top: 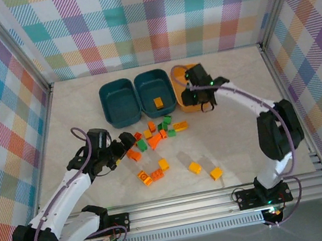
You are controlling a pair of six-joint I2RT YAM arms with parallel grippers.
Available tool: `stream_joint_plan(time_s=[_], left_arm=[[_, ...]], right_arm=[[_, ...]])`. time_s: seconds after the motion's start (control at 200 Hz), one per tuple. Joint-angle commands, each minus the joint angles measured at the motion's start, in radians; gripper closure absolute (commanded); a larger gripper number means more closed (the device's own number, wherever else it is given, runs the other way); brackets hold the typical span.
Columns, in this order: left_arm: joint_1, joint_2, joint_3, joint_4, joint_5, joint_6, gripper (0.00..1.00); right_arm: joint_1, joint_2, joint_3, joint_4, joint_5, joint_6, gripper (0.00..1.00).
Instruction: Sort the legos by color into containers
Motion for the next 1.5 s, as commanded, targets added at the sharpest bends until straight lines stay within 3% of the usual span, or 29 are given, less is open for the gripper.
stream_joint_plan(time_s=[0.0,0.17,0.315,0.435,0.705,0.82,0.96,1.15,1.495], left_arm=[[0.018,0.014,0.042,-0.07,-0.021,0.024,0.0],[0.039,0.024,0.052,-0.085,-0.019,0.039,0.0],[0.048,0.043,0.071,-0.085,-0.012,0.047,0.0],[0.051,0.067,0.087,-0.084,0.001,0.054,0.0],[0.052,0.062,0.101,-0.102,0.016,0.065,0.0],[0.059,0.039,0.1,-0.121,-0.018,0.071,0.0],[0.079,0.033,0.093,-0.173,-0.086,0.043,0.0],[0.131,0.065,0.046,-0.182,-0.088,0.0,0.0],[0.15,0.05,-0.017,-0.137,-0.037,-0.024,0.0]], right_arm=[[-0.053,0.135,0.136,-0.027,-0.022,-0.002,0.59],[-0.088,0.301,0.321,-0.11,-0.022,-0.048,0.57],[-0.094,0.347,0.378,-0.137,-0.01,-0.059,0.49],[-0.094,0.348,0.403,-0.155,-0.01,-0.058,0.37],[-0.079,0.196,0.328,-0.146,-0.003,-0.053,0.33],[0.008,0.046,0.168,-0.098,-0.009,-0.048,0.35],[0.205,-0.092,-0.045,-0.051,0.029,0.023,0.37],[0.436,-0.112,-0.168,-0.014,0.035,0.175,0.43],[0.48,0.035,-0.149,0.155,-0.006,0.662,0.24]])
